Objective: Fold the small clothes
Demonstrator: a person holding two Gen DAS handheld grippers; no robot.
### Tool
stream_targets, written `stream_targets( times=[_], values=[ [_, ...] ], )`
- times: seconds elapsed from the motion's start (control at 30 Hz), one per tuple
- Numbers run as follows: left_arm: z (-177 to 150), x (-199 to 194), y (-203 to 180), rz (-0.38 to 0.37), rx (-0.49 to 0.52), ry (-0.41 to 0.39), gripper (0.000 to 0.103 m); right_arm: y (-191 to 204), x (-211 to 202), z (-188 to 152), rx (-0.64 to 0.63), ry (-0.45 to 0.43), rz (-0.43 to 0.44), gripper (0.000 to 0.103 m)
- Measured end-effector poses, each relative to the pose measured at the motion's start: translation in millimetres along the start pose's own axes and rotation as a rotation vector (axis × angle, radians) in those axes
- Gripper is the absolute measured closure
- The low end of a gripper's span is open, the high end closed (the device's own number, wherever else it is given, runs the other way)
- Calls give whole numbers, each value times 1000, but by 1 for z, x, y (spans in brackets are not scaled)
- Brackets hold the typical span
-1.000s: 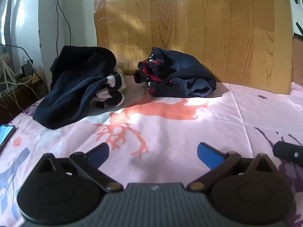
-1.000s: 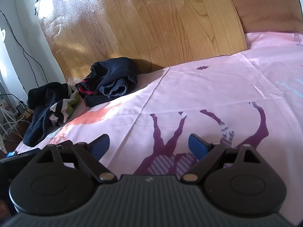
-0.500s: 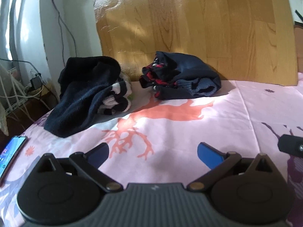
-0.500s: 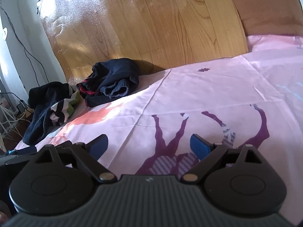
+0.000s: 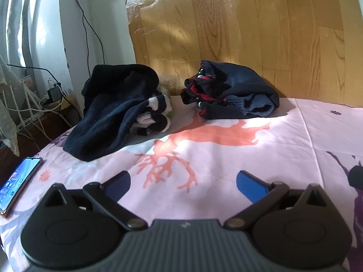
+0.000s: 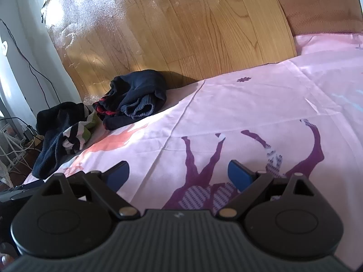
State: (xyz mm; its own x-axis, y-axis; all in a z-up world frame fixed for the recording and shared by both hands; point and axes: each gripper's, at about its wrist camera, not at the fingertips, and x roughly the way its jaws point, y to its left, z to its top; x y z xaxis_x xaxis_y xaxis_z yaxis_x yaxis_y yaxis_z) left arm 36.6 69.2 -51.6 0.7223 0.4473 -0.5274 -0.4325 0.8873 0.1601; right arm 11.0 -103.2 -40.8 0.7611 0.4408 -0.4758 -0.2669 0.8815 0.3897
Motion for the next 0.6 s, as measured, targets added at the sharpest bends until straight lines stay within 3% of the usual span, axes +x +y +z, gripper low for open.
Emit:
stream_targets(
  times=[0.6],
  values=[
    [0, 0, -6, -5, 78, 10, 0, -7, -3, 2, 40, -12, 5, 8]
  ],
)
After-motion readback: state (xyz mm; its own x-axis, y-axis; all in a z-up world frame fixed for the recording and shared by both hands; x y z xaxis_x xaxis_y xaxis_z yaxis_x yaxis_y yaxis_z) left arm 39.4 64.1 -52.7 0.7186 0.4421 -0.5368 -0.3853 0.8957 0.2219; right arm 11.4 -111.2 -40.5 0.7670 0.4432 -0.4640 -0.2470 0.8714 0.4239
